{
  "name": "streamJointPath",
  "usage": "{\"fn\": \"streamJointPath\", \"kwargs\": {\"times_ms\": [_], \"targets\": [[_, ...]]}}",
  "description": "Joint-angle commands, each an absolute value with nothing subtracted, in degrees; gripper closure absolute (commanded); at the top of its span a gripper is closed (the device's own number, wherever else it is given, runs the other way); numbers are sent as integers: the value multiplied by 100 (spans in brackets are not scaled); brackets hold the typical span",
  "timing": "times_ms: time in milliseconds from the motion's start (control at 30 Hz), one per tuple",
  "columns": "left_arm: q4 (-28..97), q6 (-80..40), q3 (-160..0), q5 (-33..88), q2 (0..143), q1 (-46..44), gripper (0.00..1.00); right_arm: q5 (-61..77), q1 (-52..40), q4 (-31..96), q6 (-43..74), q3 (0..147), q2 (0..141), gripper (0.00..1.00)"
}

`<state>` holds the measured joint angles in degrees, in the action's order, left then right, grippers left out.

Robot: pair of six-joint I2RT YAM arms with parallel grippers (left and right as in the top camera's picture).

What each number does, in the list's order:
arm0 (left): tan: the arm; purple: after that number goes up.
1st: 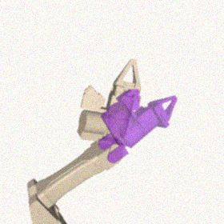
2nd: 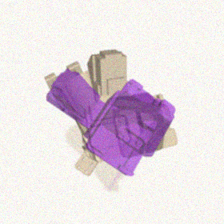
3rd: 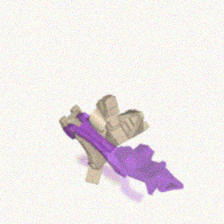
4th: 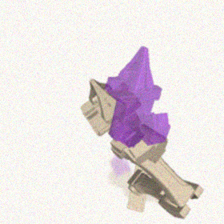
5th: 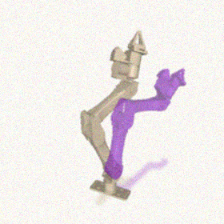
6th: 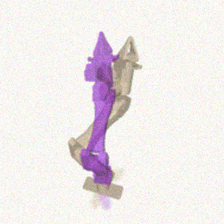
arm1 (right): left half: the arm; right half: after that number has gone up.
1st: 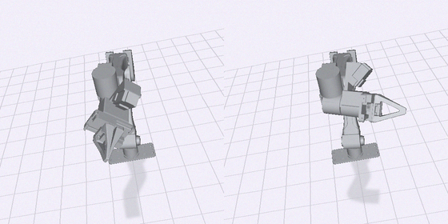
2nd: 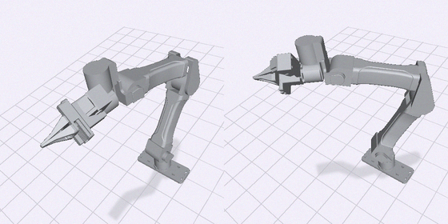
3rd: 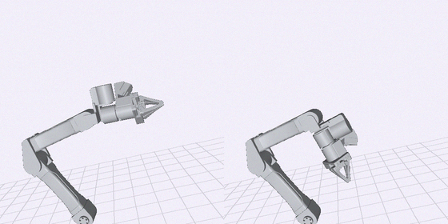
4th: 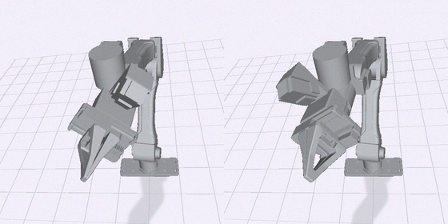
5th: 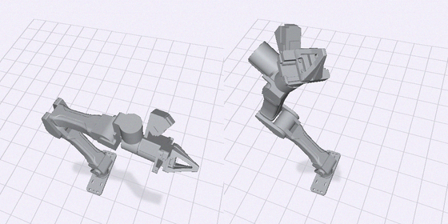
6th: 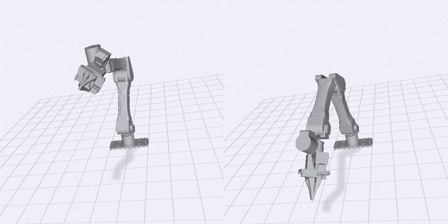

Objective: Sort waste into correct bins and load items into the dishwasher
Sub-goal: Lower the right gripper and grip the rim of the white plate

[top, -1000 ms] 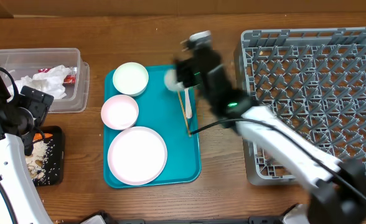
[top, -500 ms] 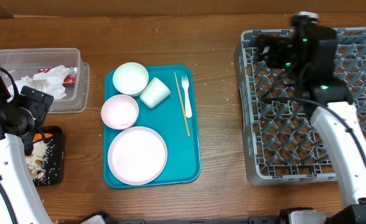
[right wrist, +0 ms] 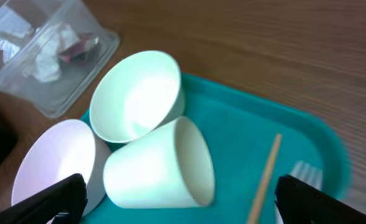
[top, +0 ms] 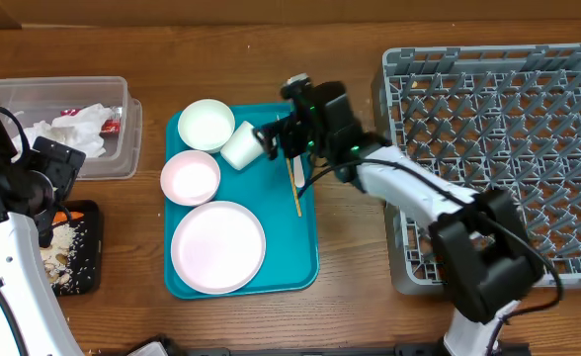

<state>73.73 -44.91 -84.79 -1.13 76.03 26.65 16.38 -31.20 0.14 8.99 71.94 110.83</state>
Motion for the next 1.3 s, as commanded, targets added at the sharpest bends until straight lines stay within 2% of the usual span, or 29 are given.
{"fn": "streamJointPath", "kwargs": {"times_ms": [0,233,333,567,733,867,1067,1267], "targets": [[7365,-4543,-8527,-152,7607,2670,0,1658,-3463,-132,873,7262,11297,0],[7365,-4543,-8527,-152,7607,2670,0,-880,-4287,-27,849,7323,11054,0],[7365,-4543,-8527,-152,7607,2670,0,-1466,-4464,213,851,7343,10763,0],[7365,-4543,-8527,-150,7607,2670,0,-1470,-5011,486,858,7360,10333,0],[7367,-4543,-8527,-152,7607,2665,0,-1334,-5240,1743,1341,7358,10328,0],[7365,-4543,-8527,-150,7607,2665,0,-58,-5216,2895,2049,7349,10331,14],[7365,-4543,-8527,-152,7607,2663,0,370,-5218,3540,2877,7236,10440,26],[7365,-4543,-8527,-152,7609,2663,0,947,-5218,3575,2895,7234,10735,30]]}}
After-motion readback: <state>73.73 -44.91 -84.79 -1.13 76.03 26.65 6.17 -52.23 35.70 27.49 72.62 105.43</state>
